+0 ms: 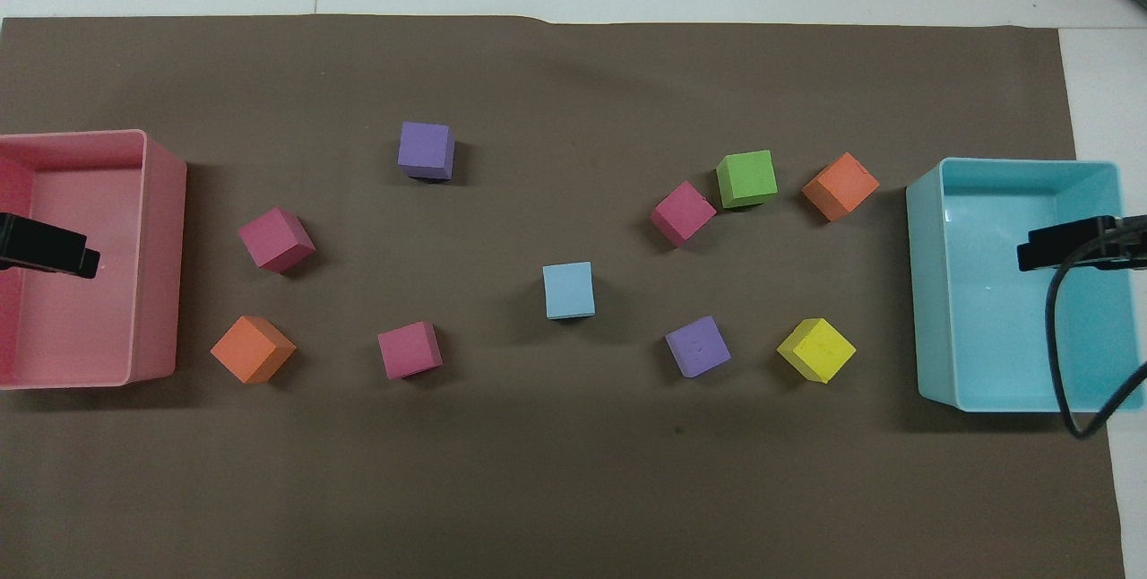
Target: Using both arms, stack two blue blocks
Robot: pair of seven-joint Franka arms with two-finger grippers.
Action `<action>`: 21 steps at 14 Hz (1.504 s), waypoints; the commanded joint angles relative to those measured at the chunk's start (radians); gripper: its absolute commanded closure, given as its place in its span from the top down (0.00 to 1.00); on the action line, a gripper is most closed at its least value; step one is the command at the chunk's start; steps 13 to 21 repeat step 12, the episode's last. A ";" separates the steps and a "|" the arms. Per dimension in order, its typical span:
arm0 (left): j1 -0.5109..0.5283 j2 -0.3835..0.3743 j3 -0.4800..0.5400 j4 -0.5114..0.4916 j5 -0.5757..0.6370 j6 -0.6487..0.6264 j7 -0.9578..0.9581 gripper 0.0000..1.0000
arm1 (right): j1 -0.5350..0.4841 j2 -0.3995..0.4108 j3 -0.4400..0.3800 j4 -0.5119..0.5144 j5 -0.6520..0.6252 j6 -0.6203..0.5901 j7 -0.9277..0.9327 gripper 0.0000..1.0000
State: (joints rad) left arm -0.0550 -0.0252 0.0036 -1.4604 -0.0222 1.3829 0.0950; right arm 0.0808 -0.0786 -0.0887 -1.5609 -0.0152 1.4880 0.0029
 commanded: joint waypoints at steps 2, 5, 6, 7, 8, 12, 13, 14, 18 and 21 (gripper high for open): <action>0.015 -0.021 -0.010 -0.020 -0.012 0.015 -0.014 1.00 | -0.010 -0.043 0.003 -0.051 0.006 -0.011 0.009 1.00; 0.015 -0.021 -0.010 -0.020 -0.012 0.012 -0.012 1.00 | -0.010 -0.043 0.003 -0.051 0.007 -0.012 0.012 1.00; 0.015 -0.021 -0.010 -0.020 -0.012 0.013 -0.012 1.00 | -0.010 -0.043 0.003 -0.051 0.009 -0.012 0.012 1.00; 0.015 -0.021 -0.010 -0.020 -0.012 0.013 -0.012 1.00 | -0.010 -0.043 0.003 -0.051 0.009 -0.011 0.011 1.00; 0.015 -0.021 -0.010 -0.020 -0.012 0.013 -0.012 1.00 | -0.010 -0.043 0.003 -0.051 0.009 -0.011 0.011 1.00; 0.015 -0.021 -0.010 -0.020 -0.012 0.013 -0.012 1.00 | -0.010 -0.043 0.003 -0.051 0.009 -0.011 0.012 1.00; 0.015 -0.021 -0.010 -0.020 -0.012 0.013 -0.012 1.00 | -0.010 -0.043 0.003 -0.051 0.009 -0.011 0.012 1.00; 0.015 -0.021 -0.010 -0.020 -0.012 0.013 -0.012 1.00 | -0.010 -0.043 0.003 -0.051 0.009 -0.011 0.012 1.00; 0.015 -0.021 -0.010 -0.020 -0.012 0.013 -0.012 1.00 | -0.010 -0.043 0.003 -0.051 0.009 -0.011 0.012 1.00; 0.015 -0.021 -0.010 -0.020 -0.012 0.013 -0.012 1.00 | -0.010 -0.043 0.003 -0.051 0.009 -0.011 0.012 1.00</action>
